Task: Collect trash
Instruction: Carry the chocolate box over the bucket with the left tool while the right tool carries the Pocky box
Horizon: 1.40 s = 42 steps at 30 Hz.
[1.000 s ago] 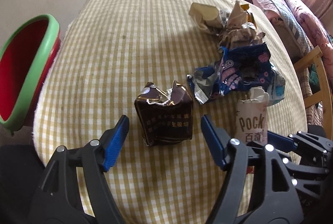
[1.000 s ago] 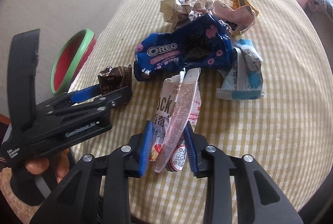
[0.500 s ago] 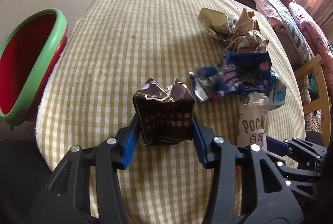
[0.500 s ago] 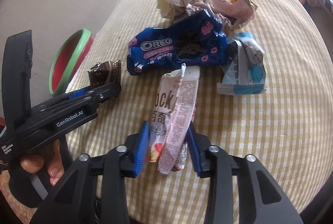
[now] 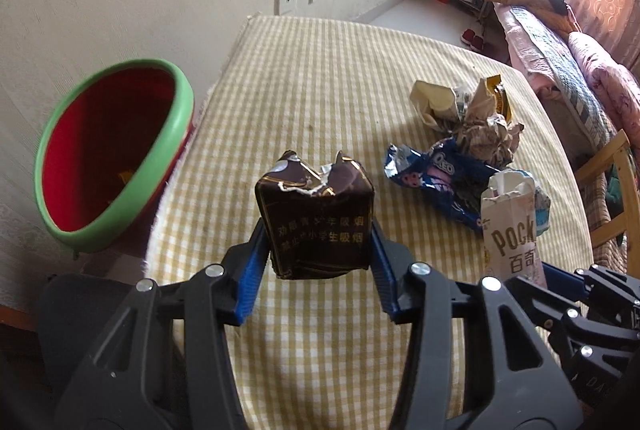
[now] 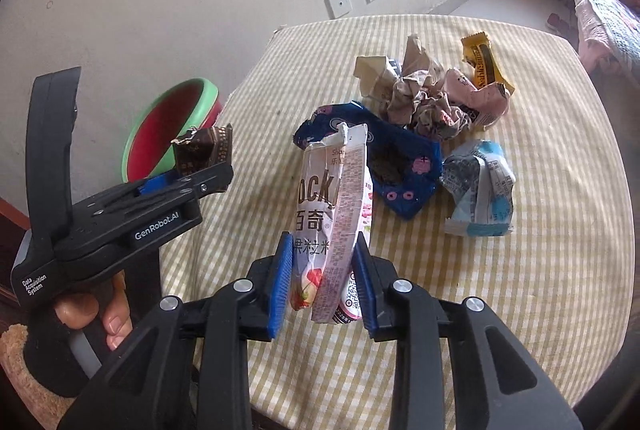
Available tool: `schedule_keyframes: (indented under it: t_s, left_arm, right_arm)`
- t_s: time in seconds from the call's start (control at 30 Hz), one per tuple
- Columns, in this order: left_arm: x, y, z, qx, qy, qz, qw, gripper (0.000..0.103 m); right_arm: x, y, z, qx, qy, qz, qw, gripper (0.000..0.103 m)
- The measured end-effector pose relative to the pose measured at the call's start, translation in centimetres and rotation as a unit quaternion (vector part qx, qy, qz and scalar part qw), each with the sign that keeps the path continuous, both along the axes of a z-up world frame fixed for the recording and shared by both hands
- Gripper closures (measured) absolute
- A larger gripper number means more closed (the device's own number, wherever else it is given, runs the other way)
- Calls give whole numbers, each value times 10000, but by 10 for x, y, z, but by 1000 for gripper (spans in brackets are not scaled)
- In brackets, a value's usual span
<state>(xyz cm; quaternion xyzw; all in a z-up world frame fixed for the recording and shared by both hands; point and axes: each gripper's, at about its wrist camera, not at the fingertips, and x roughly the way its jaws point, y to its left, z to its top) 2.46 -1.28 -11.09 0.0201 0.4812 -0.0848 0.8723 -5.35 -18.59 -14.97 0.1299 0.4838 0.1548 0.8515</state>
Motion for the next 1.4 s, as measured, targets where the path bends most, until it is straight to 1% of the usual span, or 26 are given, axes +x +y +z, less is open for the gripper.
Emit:
schedule_keyframes:
  t_s: [0.1, 0.23, 0.47, 0.73, 1.0, 1.4]
  left_arm:
    - [-2, 1, 8, 20, -127, -18, 9999, 57]
    - [-5, 4, 17, 11, -260, -26, 9997, 57]
    - [-7, 13, 34, -49, -450, 102, 9989, 57]
    - [-8, 26, 48, -150, -611, 267, 9977, 57]
    - [-6, 35, 53, -198, -690, 385, 9967, 57]
    - [-3, 57, 57, -235, -758, 674, 9946, 57]
  right_arm:
    - [-2, -3, 1, 109, 82, 22, 9999, 73]
    - [-3, -2, 7, 61, 10, 35, 10000, 73]
    - [4, 4, 28, -10, -280, 31, 9996, 73]
    - [14, 18, 48, -70, -579, 166, 9982, 72]
    - [25, 35, 61, -117, -747, 317, 9966, 72]
    - [34, 53, 69, -173, -868, 495, 9948, 71]
